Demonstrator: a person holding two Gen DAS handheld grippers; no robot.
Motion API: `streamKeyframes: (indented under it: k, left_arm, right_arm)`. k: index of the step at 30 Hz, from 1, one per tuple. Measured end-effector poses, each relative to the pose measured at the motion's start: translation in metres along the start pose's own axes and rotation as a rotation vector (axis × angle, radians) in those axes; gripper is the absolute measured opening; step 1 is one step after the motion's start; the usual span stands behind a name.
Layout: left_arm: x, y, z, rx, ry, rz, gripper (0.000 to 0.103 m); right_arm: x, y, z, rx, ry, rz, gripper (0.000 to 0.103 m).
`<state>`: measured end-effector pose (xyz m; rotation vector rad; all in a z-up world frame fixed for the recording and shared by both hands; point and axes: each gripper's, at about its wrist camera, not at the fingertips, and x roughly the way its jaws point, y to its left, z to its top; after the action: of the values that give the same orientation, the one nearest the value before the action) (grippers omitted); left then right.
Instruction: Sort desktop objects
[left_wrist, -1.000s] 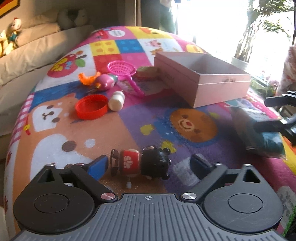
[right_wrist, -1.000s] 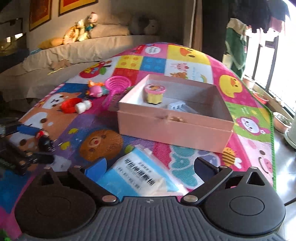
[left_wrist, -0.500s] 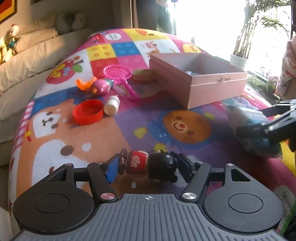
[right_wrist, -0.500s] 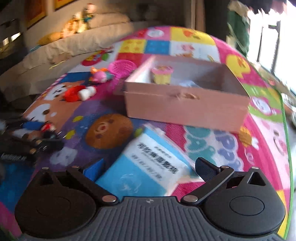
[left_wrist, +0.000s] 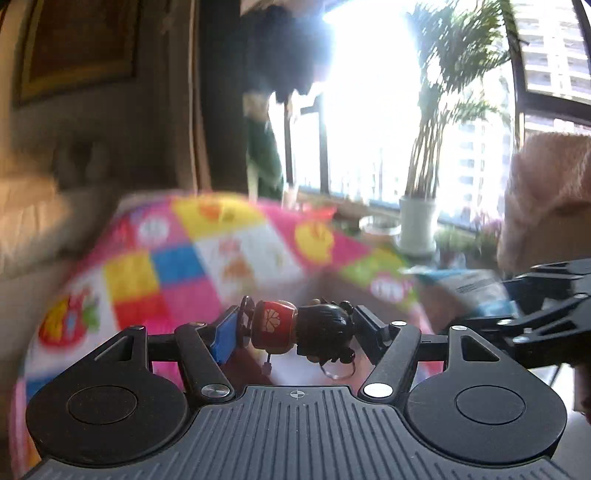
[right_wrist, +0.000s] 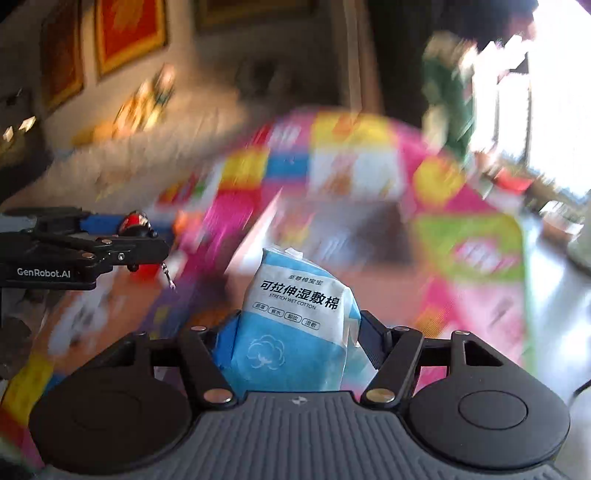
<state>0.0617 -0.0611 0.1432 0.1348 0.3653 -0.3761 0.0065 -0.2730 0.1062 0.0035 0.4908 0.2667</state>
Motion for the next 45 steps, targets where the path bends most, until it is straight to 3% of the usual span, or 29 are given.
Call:
streamKeyframes:
  k: [3,5,7,11,17,21,27,30,32,35,40,42,44,45]
  left_arm:
    - [0.040,-0.001,0.020,-0.010,0.025,-0.020,0.075]
    - [0.054,0.005,0.024,-0.036,0.033,0.017,0.088]
    - [0.051,0.017,0.018,-0.068,0.022,0.041,0.096]
    - [0.031,0.041,-0.020,-0.102,0.072,0.084,0.096]
    - [0.000,0.052,-0.093,-0.046,0.188,0.136,0.097]
    - [-0.008,0.062,-0.127,-0.080,0.256,0.158,0.097]
    - [-0.014,0.075,-0.143,-0.115,0.271,0.199,0.100]
    - [-0.016,0.085,-0.146,-0.120,0.259,0.258,0.100]
    - [-0.015,0.093,-0.148,-0.133,0.253,0.313,0.100]
    - [-0.014,0.107,-0.152,-0.191,0.252,0.359,0.101]
    - [-0.003,0.125,-0.151,-0.247,0.263,0.380,0.101]
    - [-0.002,0.130,-0.153,-0.278,0.272,0.371,0.101]
    - [-0.007,0.134,-0.156,-0.314,0.255,0.364,0.101]
    - [-0.010,0.134,-0.157,-0.331,0.242,0.361,0.101]
  right_arm:
    - [-0.008,-0.012,0.026,-0.006,-0.107,-0.095,0.067]
    - [-0.005,-0.021,0.041,0.015,-0.140,-0.120,0.067]
    - [0.001,-0.028,0.055,0.032,-0.158,-0.132,0.067]
    - [0.020,-0.038,0.073,0.027,-0.166,-0.135,0.067]
    - [0.083,-0.039,0.085,0.050,-0.023,-0.063,0.067]
    - [0.137,-0.031,0.077,0.074,0.108,-0.035,0.067]
    - [0.193,-0.001,0.056,0.044,0.207,0.022,0.069]
    - [0.207,0.011,0.046,-0.001,0.291,0.059,0.083]
    - [0.204,0.020,0.043,-0.038,0.291,0.045,0.084]
    - [0.189,0.042,0.052,-0.119,0.221,0.019,0.088]
    - [0.186,0.096,0.086,-0.160,0.161,0.139,0.088]
    - [0.208,0.115,0.100,-0.097,0.208,0.204,0.086]
    - [0.240,0.131,0.108,-0.078,0.258,0.199,0.057]
    - [0.258,0.138,0.111,-0.110,0.290,0.177,0.052]
